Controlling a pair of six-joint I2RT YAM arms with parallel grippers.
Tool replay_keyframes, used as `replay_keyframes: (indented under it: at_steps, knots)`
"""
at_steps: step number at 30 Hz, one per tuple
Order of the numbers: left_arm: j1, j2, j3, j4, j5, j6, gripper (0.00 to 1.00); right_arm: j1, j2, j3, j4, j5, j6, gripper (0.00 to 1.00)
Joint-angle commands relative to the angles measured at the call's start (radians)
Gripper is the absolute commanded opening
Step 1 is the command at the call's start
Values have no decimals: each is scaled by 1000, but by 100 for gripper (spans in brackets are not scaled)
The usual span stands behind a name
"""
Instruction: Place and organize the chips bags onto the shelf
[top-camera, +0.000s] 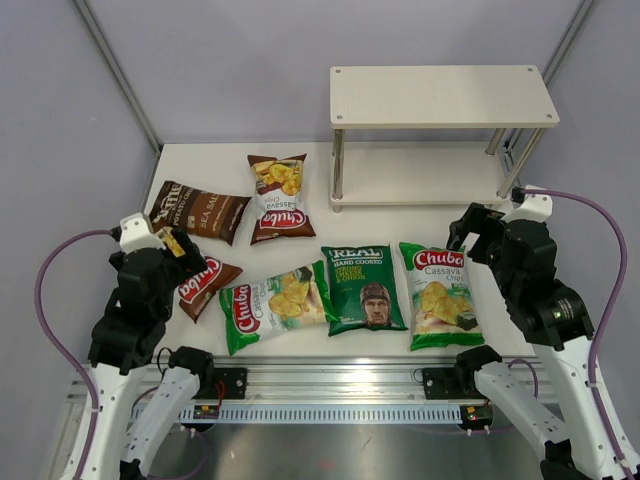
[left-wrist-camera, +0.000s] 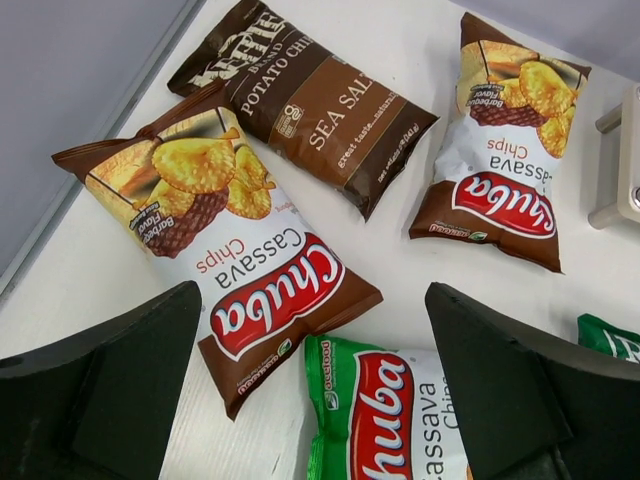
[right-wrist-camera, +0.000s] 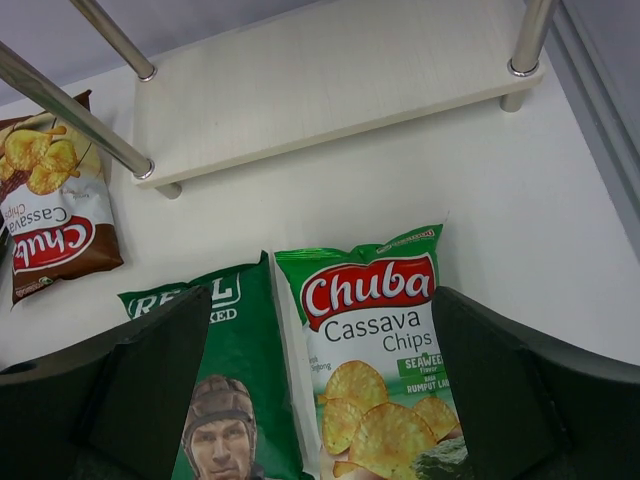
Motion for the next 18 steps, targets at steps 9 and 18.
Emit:
replay_keyframes:
  at_steps: [9, 18]
  knots:
    - [-4, 77, 112, -192, -16, -395, 99, 4, 20, 0, 23, -50, 22, 99]
    - [-4, 123, -81, -234, 220, -737, 99, 3, 65, -36, 65, -115, 59, 100]
